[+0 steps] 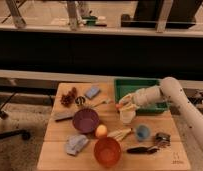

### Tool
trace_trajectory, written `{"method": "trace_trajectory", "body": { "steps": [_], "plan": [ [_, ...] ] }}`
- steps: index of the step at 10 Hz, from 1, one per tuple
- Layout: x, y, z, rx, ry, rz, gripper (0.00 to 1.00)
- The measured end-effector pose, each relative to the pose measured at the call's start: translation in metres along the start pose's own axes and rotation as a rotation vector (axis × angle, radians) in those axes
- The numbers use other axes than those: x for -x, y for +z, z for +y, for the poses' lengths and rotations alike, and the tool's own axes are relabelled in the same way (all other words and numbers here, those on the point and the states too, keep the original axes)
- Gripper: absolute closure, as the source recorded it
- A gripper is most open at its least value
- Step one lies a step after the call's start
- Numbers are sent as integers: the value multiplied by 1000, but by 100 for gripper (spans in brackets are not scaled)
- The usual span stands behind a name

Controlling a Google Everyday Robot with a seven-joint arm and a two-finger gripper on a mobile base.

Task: Place pepper in paper cup

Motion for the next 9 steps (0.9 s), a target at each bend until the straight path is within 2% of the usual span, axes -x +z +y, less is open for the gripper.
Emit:
{"method": "trace_trajectory", "body": {
  "steps": [6,9],
  "plan": [
    [-9,1,2,6,20,-1,100],
    [-8,6,6,22,18,0,100]
  ]
}}
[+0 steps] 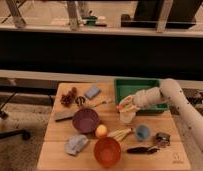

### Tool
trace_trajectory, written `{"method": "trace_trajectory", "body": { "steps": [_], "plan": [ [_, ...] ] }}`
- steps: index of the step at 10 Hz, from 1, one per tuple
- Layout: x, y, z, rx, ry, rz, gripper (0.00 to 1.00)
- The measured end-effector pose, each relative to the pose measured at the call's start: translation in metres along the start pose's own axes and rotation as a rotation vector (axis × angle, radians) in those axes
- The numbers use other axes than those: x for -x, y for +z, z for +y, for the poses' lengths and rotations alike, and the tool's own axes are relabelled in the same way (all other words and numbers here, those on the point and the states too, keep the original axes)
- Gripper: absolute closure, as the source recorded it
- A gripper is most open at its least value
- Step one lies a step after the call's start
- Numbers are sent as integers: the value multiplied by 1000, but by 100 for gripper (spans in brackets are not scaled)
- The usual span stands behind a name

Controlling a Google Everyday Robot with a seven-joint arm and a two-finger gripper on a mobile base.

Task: Place pepper in paper cup

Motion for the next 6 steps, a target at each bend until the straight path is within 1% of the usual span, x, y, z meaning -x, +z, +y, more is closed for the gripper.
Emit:
{"method": "trace_trajectory", "body": {
  "steps": [3,4,6],
  "plan": [
    [1,4,4,14,0,2,100],
    [0,4,6,18,3,3,95],
    [0,5,7,24,6,3,76]
  ]
}}
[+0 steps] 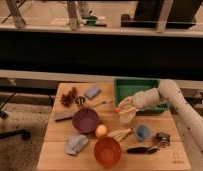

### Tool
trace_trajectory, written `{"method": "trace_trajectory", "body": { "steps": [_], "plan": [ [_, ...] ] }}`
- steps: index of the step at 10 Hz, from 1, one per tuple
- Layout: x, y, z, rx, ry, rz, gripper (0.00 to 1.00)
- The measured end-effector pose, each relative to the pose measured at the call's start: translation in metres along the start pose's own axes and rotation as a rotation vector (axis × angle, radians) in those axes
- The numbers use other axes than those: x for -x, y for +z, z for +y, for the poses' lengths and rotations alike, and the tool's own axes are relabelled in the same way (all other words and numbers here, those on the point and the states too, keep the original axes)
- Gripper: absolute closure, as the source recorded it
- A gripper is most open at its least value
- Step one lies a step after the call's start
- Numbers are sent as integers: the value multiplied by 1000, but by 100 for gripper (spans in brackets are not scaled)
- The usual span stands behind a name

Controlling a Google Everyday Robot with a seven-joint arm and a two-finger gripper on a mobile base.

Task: Place pepper in paper cup

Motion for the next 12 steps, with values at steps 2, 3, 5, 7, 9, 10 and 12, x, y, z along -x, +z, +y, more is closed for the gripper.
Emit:
{"method": "trace_trajectory", "body": {
  "steps": [2,3,5,7,9,10,12],
  "plan": [
    [0,0,1,3,2,-2,56],
    [0,0,1,3,2,-2,46],
    [0,0,1,3,3,-3,26],
    [0,-1,1,3,3,-4,20],
    [-1,1,2,6,-1,-6,20],
    [0,0,3,7,-4,-6,20],
    [0,0,3,7,-7,-7,20]
  ]
}}
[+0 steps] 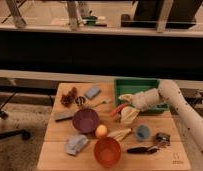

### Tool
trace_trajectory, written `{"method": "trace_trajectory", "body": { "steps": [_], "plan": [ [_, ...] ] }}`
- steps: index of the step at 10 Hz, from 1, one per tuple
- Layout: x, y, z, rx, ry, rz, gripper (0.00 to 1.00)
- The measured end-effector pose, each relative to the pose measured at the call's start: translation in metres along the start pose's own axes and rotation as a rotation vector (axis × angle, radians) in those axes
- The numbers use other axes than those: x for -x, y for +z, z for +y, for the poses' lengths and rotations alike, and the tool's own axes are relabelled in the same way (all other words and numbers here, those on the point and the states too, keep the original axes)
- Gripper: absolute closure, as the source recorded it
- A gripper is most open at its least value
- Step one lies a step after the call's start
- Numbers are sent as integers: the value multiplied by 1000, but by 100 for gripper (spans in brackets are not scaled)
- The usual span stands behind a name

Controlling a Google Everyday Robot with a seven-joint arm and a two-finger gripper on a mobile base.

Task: Place pepper in paper cup

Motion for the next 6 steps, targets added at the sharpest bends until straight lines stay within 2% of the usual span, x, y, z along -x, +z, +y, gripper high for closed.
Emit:
{"method": "trace_trajectory", "body": {
  "steps": [3,6],
  "plan": [
    [0,0,-1,-1,-4,-3,20],
    [1,-3,-1,5,-6,-26,20]
  ]
}}
